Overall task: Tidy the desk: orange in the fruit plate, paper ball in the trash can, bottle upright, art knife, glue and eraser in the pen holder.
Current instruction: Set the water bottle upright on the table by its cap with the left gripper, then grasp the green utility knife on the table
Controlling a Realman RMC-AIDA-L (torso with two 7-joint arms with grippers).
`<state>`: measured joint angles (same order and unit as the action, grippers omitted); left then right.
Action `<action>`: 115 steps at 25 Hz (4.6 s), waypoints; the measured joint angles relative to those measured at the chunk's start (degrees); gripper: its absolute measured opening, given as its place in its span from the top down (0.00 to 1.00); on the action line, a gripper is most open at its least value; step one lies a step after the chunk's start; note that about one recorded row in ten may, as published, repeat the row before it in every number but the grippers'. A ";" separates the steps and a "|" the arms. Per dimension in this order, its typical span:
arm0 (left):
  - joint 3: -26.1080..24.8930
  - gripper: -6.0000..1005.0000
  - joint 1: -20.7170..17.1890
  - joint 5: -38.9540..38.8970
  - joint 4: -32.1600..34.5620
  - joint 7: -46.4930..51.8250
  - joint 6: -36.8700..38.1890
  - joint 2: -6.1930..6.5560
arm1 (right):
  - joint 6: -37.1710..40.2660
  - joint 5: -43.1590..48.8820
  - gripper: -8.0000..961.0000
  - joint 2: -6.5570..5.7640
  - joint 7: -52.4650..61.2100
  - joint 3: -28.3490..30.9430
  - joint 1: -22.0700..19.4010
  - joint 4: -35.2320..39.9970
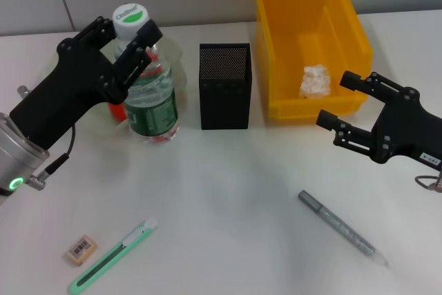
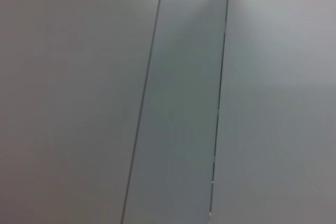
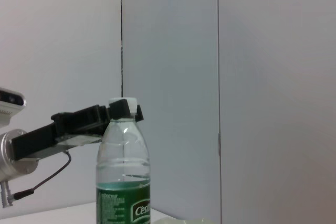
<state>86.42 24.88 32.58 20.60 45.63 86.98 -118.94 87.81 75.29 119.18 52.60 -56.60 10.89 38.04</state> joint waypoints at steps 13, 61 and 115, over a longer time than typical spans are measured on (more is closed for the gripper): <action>-0.03 0.48 0.40 -1.63 -4.53 -3.45 -0.61 -0.14 | 0.08 0.04 0.20 0.06 1.10 0.00 -0.35 1.91; 1.37 0.46 0.69 -4.54 -10.32 -7.93 -7.38 -0.23 | 0.48 0.03 0.20 0.18 2.59 0.00 -0.44 4.79; 2.35 0.14 0.00 -4.15 -9.20 -7.54 -4.58 -0.23 | 0.32 0.03 0.20 0.18 2.77 -0.02 0.27 4.94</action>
<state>88.77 24.88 28.42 11.40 38.09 82.41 -119.17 88.13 75.32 119.36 55.37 -56.62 11.16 42.98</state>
